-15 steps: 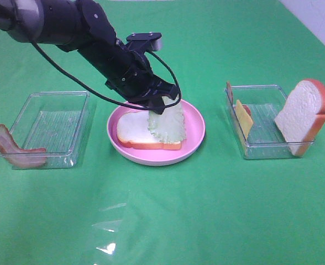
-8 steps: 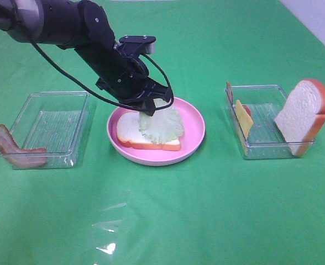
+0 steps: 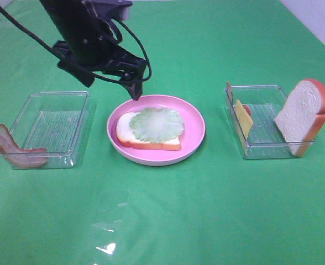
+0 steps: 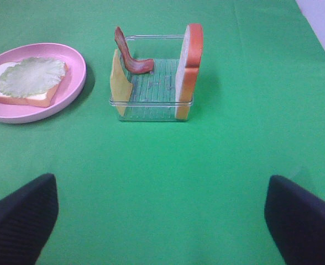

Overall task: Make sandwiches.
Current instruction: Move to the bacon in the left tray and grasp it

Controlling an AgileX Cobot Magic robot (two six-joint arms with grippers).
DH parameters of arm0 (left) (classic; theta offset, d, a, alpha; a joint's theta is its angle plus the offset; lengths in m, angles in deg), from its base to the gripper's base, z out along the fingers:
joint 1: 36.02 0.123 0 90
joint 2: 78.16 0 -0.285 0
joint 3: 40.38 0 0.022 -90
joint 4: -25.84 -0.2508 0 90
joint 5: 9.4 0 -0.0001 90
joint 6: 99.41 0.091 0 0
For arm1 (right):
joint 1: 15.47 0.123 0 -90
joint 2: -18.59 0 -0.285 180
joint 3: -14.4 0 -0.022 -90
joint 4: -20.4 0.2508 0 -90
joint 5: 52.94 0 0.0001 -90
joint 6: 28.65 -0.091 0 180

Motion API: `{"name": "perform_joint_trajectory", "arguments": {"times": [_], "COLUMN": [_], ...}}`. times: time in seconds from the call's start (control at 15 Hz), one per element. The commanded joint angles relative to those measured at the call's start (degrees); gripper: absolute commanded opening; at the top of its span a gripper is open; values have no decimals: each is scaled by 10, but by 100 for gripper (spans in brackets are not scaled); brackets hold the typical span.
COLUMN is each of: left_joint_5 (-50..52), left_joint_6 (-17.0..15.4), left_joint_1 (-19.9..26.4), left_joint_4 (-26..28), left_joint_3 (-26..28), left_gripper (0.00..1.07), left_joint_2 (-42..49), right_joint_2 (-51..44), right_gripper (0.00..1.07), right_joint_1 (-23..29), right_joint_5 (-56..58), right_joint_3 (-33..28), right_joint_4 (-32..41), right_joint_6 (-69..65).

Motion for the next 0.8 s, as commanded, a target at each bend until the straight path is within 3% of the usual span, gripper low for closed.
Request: {"name": "perform_joint_trajectory", "arguments": {"times": [0.07, 0.33, 0.53, 0.8], "left_joint_5": [-136, -171, -144, -73], "left_joint_6": [-36, -32, -5, -7], "left_joint_1": [15, 119, 206, 222], "left_joint_4": [-54, -58, -57, -54], "left_joint_3": [-3, -81, -146, -149], "left_gripper": [102, 102, 102, 100], "left_joint_2": [61, 123, 126, 51], "right_joint_2": [-13, -13, -13, -13], "right_gripper": [98, 98, 98, 98], "right_joint_1": [-1, -1, -1, -1], "right_joint_5": [-3, -3, -3, -3], "right_joint_3": [-2, -2, -2, -2], "right_joint_4": [2, 2, 2, 2], "right_joint_6": [0, 0, 0, 0]}}
